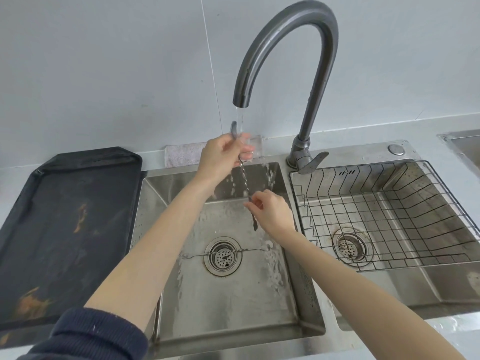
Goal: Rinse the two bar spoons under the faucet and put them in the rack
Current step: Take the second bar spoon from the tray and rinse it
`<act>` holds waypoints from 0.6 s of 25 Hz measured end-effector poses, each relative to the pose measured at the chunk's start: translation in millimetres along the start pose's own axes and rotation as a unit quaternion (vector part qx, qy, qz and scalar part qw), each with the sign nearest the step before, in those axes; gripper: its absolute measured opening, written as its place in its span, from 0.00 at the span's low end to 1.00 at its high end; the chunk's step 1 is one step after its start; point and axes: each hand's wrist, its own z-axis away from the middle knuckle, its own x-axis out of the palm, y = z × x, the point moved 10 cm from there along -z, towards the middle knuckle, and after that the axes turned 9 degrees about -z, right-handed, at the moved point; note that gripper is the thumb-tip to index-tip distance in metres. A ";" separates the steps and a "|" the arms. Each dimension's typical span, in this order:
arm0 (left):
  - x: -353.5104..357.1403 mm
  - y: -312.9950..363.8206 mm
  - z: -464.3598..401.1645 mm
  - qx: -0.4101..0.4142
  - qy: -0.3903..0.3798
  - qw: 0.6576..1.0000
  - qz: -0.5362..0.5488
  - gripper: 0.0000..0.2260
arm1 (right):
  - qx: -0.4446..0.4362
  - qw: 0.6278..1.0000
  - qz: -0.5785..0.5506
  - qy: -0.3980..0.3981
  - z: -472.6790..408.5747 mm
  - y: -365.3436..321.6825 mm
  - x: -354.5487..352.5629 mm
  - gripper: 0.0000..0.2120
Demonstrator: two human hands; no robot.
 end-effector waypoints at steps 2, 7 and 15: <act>2.6 -4.7 1.6 -0.003 -0.015 1.000 -0.010 0.12 | -0.023 0.999 -0.017 0.023 -6.3 -13.8 -7.1 0.14; 0.9 -2.2 -1.5 0.008 -0.013 1.000 -0.025 0.11 | -0.053 0.998 -0.022 0.021 -22.7 -40.8 -13.8 0.12; -11.4 -1.6 -1.3 0.023 -0.004 0.999 0.030 0.13 | -0.068 0.994 -0.078 0.041 -34.5 -59.1 -21.3 0.13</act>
